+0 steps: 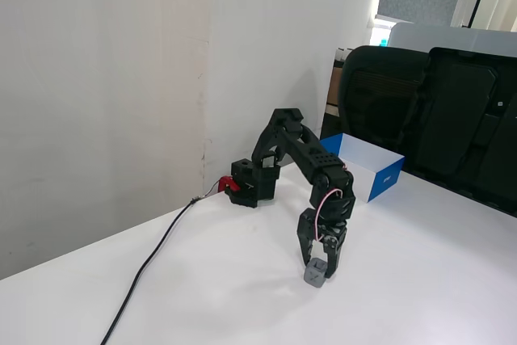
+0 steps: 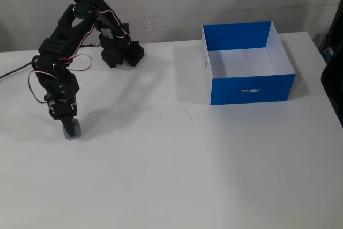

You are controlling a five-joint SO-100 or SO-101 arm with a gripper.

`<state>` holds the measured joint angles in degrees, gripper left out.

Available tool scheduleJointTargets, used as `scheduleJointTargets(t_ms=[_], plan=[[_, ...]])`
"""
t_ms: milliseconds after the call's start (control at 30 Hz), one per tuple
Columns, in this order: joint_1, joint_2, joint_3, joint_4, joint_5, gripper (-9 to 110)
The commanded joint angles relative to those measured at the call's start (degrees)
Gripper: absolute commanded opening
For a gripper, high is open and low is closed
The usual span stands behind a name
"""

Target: Grasp the gray block and put it in the box.

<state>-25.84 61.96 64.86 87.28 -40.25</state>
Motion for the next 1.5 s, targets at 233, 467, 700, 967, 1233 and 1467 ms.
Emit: scheduleJointTargets(t_ms=[233, 467, 700, 967, 1233, 1467], plan=[[0.6, 1.4, -17.8, 9.6, 4.3, 4], [5.7, 1.5, -30.8, 18.7, 8.0, 2], [13.8, 7.6, -30.7, 20.7, 12.4, 4], [25.1, 14.9, -26.9, 20.7, 17.2, 5], [35.8, 19.2, -25.7, 20.7, 21.8, 5], [44.8, 22.1, -23.1, 20.7, 25.1, 4]])
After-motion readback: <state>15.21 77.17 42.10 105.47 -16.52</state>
